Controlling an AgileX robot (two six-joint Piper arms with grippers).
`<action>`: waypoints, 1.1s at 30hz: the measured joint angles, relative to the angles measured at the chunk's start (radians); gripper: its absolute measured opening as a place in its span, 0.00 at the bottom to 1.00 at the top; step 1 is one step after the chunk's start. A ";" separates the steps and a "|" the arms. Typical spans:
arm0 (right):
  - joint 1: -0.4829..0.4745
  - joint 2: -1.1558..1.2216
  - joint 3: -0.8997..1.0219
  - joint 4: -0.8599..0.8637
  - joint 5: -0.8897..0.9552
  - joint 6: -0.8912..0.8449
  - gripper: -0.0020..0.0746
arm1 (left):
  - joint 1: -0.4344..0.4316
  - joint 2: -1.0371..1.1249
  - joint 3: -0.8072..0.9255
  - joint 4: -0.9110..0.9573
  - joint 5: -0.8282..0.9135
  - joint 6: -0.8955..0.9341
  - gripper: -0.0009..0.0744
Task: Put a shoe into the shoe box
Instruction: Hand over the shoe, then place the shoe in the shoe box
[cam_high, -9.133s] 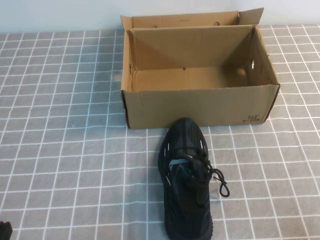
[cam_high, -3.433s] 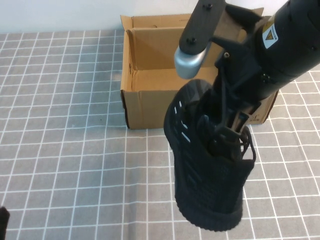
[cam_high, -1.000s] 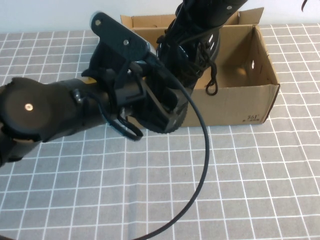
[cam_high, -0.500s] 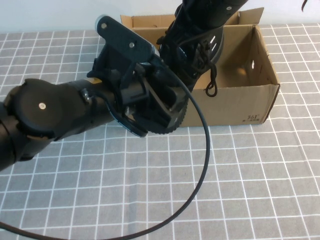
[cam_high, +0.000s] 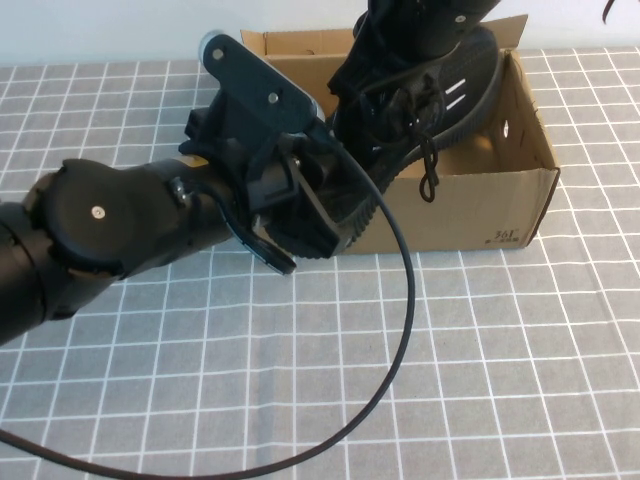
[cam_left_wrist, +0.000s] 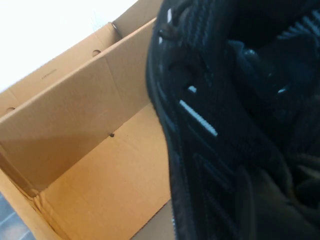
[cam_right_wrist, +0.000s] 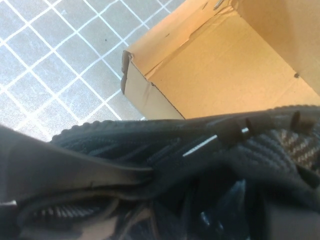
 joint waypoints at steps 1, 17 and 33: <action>0.000 0.001 0.000 0.000 0.000 0.000 0.02 | 0.000 0.002 0.000 0.001 -0.003 0.006 0.11; -0.002 -0.010 -0.007 -0.007 -0.025 -0.021 0.33 | 0.000 0.026 -0.009 0.008 0.038 0.093 0.04; -0.002 -0.251 0.108 -0.065 -0.028 0.080 0.03 | 0.233 0.160 -0.438 0.045 0.523 0.234 0.04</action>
